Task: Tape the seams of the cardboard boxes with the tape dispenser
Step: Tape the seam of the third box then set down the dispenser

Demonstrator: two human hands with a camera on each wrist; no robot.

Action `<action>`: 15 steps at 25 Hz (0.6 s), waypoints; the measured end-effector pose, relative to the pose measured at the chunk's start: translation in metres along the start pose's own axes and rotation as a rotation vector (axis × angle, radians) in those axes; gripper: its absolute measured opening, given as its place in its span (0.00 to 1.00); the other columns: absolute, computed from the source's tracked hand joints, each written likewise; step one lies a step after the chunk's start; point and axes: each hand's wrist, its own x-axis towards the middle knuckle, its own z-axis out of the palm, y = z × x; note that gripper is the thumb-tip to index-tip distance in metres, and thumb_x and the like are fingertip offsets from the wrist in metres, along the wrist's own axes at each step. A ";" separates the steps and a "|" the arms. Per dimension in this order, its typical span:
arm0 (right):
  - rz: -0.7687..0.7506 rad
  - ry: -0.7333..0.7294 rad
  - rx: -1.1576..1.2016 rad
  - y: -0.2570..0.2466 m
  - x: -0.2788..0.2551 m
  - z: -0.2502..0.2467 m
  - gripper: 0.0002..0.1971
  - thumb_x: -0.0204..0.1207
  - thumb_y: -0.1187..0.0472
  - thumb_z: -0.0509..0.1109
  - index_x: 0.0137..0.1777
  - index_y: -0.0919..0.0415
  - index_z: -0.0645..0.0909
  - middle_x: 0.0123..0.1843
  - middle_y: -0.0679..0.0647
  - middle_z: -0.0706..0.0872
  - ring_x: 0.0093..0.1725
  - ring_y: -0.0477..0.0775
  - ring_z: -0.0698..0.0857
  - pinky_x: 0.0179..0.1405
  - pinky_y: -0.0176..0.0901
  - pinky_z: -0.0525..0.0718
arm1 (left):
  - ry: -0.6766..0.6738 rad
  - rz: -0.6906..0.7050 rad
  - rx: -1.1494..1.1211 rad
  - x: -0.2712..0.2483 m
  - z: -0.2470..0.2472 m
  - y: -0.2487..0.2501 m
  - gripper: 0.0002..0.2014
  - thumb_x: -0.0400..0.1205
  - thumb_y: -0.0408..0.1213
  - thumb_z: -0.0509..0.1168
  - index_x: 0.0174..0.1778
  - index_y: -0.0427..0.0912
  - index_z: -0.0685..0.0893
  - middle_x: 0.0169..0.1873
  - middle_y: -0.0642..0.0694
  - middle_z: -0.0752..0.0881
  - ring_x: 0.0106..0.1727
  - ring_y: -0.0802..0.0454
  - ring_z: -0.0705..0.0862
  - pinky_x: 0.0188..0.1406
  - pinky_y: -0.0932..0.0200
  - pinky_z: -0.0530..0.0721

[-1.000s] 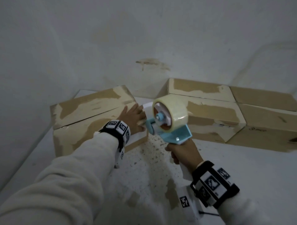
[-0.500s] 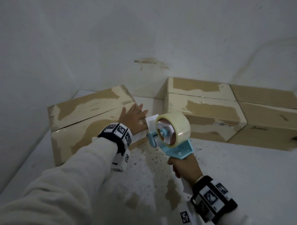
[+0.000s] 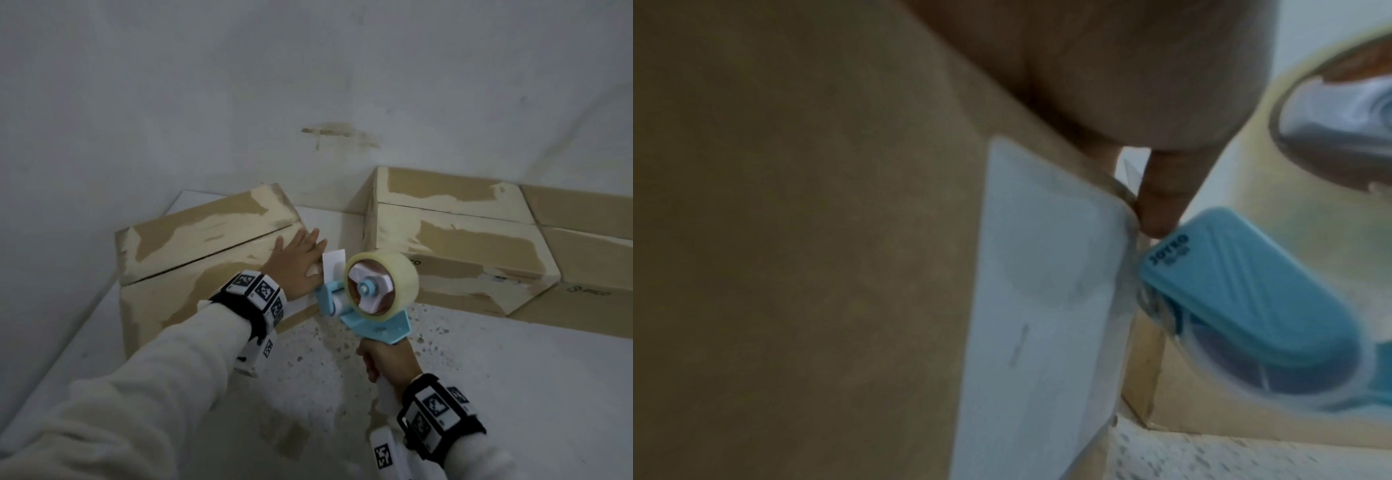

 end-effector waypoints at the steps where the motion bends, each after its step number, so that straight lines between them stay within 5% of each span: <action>1: 0.002 -0.004 0.019 0.000 0.001 0.000 0.17 0.67 0.77 0.65 0.22 0.62 0.68 0.16 0.56 0.70 0.16 0.55 0.67 0.21 0.41 0.69 | 0.007 0.007 -0.010 -0.001 0.000 -0.001 0.33 0.85 0.51 0.54 0.83 0.49 0.48 0.84 0.49 0.42 0.84 0.48 0.40 0.80 0.37 0.42; 7: 0.116 -0.006 0.153 0.009 0.011 0.006 0.16 0.67 0.78 0.64 0.26 0.60 0.66 0.18 0.57 0.67 0.16 0.54 0.64 0.21 0.42 0.65 | 0.060 -0.004 0.028 -0.001 0.004 0.001 0.28 0.87 0.47 0.49 0.83 0.50 0.50 0.84 0.50 0.44 0.85 0.49 0.41 0.80 0.38 0.42; 10: 0.170 0.009 0.181 0.018 0.012 0.004 0.16 0.66 0.78 0.64 0.25 0.61 0.66 0.19 0.58 0.67 0.16 0.53 0.64 0.21 0.41 0.64 | 0.072 -0.007 0.020 -0.002 0.005 0.000 0.31 0.85 0.54 0.50 0.83 0.50 0.51 0.84 0.50 0.45 0.85 0.49 0.42 0.80 0.37 0.43; 15: -0.004 0.054 -0.008 0.021 0.012 -0.034 0.15 0.65 0.78 0.66 0.22 0.64 0.70 0.17 0.60 0.72 0.19 0.57 0.68 0.25 0.48 0.68 | 0.114 -0.084 0.043 0.000 0.008 0.011 0.37 0.82 0.61 0.51 0.83 0.44 0.51 0.84 0.47 0.47 0.85 0.47 0.45 0.82 0.39 0.46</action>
